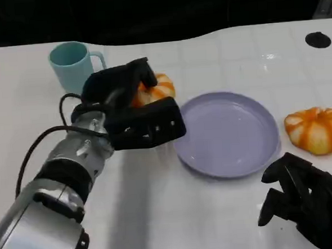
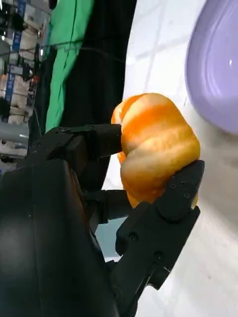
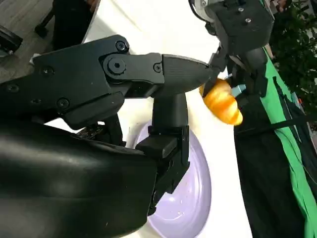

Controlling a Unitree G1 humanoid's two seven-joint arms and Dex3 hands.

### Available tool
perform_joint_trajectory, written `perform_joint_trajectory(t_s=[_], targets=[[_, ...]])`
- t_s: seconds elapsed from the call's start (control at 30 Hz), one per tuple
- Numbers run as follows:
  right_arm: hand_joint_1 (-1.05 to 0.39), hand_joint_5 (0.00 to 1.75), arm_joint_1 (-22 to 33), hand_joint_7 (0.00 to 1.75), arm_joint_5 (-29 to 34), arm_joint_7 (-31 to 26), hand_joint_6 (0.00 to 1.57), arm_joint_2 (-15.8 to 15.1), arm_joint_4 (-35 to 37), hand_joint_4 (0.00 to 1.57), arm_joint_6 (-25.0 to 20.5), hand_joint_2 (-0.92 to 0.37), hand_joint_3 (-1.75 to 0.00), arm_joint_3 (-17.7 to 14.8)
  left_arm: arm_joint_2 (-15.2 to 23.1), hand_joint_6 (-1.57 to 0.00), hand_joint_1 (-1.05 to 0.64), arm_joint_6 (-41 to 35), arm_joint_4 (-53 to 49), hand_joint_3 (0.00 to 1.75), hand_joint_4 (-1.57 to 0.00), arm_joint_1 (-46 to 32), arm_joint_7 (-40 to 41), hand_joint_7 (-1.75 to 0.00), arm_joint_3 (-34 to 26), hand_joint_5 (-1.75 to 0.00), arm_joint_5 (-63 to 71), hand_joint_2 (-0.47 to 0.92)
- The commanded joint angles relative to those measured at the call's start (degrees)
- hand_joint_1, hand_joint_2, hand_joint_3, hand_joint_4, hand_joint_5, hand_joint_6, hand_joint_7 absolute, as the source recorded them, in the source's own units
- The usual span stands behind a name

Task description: Grasp the bread from the table and place it into the plate.

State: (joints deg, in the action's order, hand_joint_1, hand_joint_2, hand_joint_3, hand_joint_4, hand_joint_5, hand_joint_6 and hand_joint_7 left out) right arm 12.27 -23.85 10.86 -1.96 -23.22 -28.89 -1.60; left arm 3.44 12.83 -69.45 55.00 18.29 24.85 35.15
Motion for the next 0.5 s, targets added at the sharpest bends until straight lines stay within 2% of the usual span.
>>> perform_joint_trajectory(t_s=[0.03,0.1,0.17,0.2,0.23,0.3,0.43,0.5], targets=[[-0.42,1.75,0.08,1.61,-0.33,-0.18,0.49,-0.25,-0.12,0.63,0.11,-0.92,-0.44,-0.38,-2.22,-0.68,-0.16,2.01,1.50,0.63,-0.90,2.78,-0.12,-1.69,1.53,-1.75,0.71,0.71],[-0.42,1.75,0.17,1.61,-0.32,0.05,0.49,-0.19,0.07,0.63,0.51,-0.92,-0.44,-0.30,-3.40,-0.67,-0.18,2.24,1.60,0.68,-0.92,3.19,-0.33,-1.73,2.08,-1.75,0.82,0.69],[-0.42,1.75,0.27,1.61,-0.23,0.05,0.49,-0.13,0.12,0.63,0.71,-0.92,-0.44,-0.24,-4.46,-0.70,-0.19,2.03,1.63,0.60,-0.92,3.67,-0.44,-1.46,2.78,-1.75,1.12,0.70],[-0.42,1.75,0.32,1.61,-0.25,0.13,0.49,-0.12,0.16,0.62,0.81,-0.92,-0.44,-0.23,-4.90,-0.69,-0.22,2.42,1.60,0.53,-0.90,3.86,-0.20,-1.47,3.21,-1.75,1.39,0.73],[-0.42,1.75,0.36,1.60,-0.31,0.19,0.49,-0.17,0.11,0.62,0.73,-0.92,-0.44,-0.22,-5.52,-0.67,-0.19,2.73,1.45,0.48,-0.91,4.15,0.21,-1.60,3.70,-1.75,1.74,0.74],[-0.43,1.75,0.45,1.60,-0.44,0.12,0.49,-0.21,-0.17,0.62,0.42,-0.92,-0.45,-0.22,-6.69,-0.67,-0.19,2.65,1.02,0.45,-0.93,4.81,0.12,-1.69,4.27,-1.75,2.11,0.74],[-0.43,1.75,0.63,1.60,-0.24,0.00,0.49,-0.30,-0.39,0.62,0.41,-0.92,-0.45,-0.14,-8.66,-0.66,-0.25,1.22,0.15,0.40,-0.86,6.13,-1.50,-1.47,4.56,-1.75,2.13,0.81],[-0.43,1.75,0.75,1.60,-0.09,-0.06,0.49,-0.37,-0.49,0.62,0.39,-0.92,-0.45,-0.06,-9.73,-0.61,-0.22,1.30,-0.26,0.36,-0.87,6.61,-2.01,-1.63,4.52,-1.75,1.93,0.79]])
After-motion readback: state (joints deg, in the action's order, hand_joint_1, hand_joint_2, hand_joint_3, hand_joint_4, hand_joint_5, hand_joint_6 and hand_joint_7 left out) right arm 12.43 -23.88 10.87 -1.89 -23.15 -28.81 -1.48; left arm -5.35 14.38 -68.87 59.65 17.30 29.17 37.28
